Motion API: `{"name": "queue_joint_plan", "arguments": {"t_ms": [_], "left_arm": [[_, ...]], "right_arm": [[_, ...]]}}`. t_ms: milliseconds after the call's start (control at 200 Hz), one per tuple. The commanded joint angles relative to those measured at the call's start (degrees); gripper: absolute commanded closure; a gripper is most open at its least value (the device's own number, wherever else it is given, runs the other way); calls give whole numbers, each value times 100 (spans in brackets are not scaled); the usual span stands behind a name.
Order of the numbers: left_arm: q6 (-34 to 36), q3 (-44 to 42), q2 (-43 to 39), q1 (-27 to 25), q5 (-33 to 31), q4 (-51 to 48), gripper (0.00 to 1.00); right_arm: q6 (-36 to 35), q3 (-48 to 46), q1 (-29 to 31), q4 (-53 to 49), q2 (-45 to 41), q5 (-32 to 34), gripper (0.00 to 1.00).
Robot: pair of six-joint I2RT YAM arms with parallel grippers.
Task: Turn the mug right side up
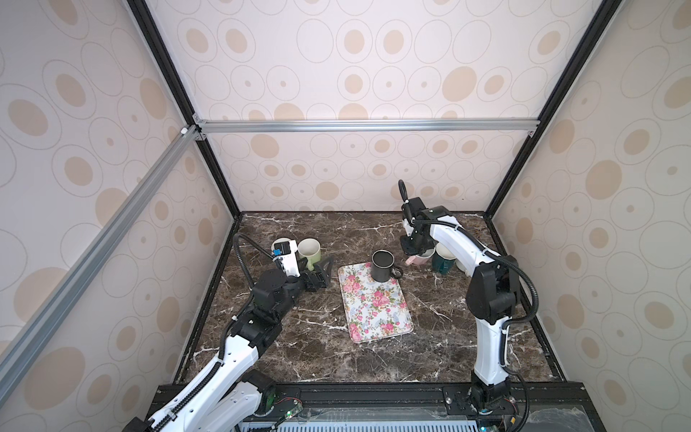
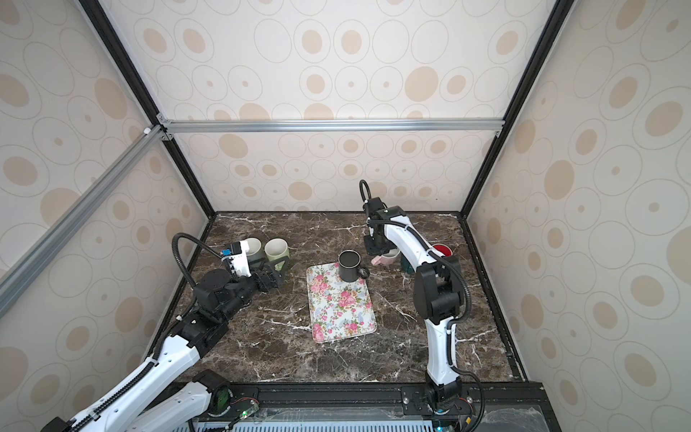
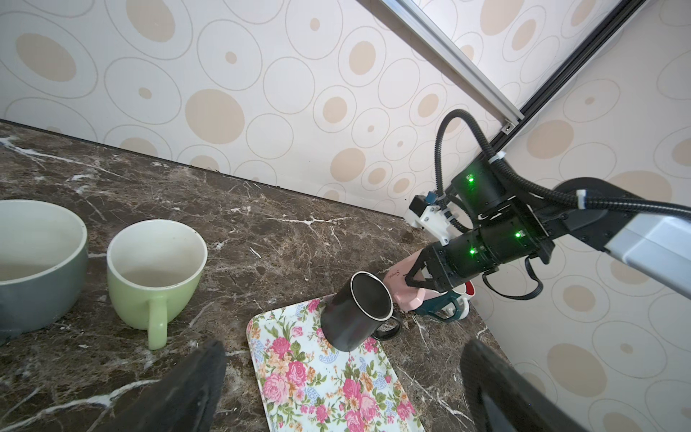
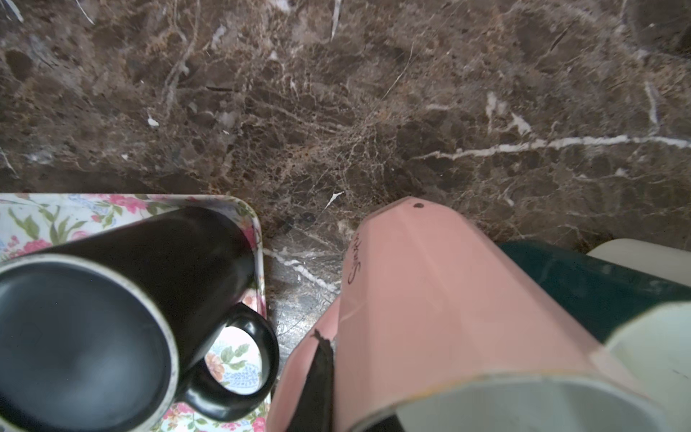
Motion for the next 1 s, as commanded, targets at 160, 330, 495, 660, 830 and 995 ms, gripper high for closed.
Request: {"name": "queue_joint_plan", "arguments": {"t_ms": [160,330,495,660,830,995], "left_arm": [[14,24,-234,-2,-93,-115,2],[33,70,-120,0,-108,-108,2],[26,113,16,5,20,-36,2],[55,96,169,-1,82,113,2],[132,77,488,5,199,275,2],[127,-23,728,8,344,765,2]], "right_arm": [[-62,569,-140,-292,338,170,100],[-76,806,-154,-474,521,225,56],[-49,855,-160,-521,479,263,41],[-159,553,-144,-194,-130,-500,38],[-401,-467,-130,547,-1136,-2113,39],[-823,-1663,-12,1104,-1834,-2824,40]]}}
